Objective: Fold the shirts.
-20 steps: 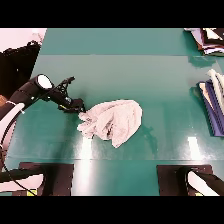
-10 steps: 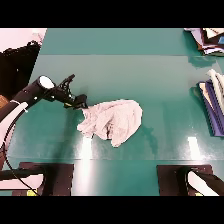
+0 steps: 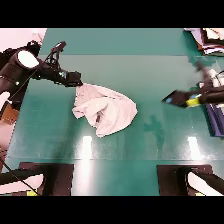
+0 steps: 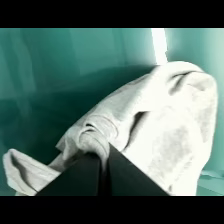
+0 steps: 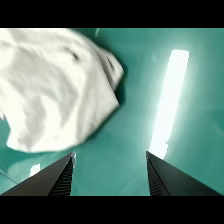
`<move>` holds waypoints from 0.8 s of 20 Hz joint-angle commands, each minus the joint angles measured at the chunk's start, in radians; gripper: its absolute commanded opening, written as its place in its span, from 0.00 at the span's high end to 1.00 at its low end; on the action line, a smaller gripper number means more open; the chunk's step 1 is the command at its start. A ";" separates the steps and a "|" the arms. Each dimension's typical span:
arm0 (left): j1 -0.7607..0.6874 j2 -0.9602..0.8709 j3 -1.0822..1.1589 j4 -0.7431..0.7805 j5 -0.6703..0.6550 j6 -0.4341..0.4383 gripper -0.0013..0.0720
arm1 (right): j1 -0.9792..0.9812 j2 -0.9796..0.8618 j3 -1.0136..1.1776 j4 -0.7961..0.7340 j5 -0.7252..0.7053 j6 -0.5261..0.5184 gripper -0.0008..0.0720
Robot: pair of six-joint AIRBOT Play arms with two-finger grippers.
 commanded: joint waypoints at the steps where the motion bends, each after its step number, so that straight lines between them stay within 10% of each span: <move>1: 0.000 0.010 0.023 0.013 -0.007 0.002 0.95 | 0.134 -0.125 -0.167 0.024 -0.172 -0.018 0.29; 11: 0.000 0.010 0.023 0.016 -0.006 0.002 0.95 | 0.392 -0.467 0.112 0.082 -0.329 -0.039 0.41; 14: 0.000 0.010 0.023 0.016 -0.004 0.002 0.95 | 0.415 -0.489 0.158 0.077 -0.323 -0.041 0.97; 16: 0.000 0.019 0.023 0.017 -0.004 0.002 0.95 | 0.414 -0.476 0.177 0.065 -0.327 -0.058 0.97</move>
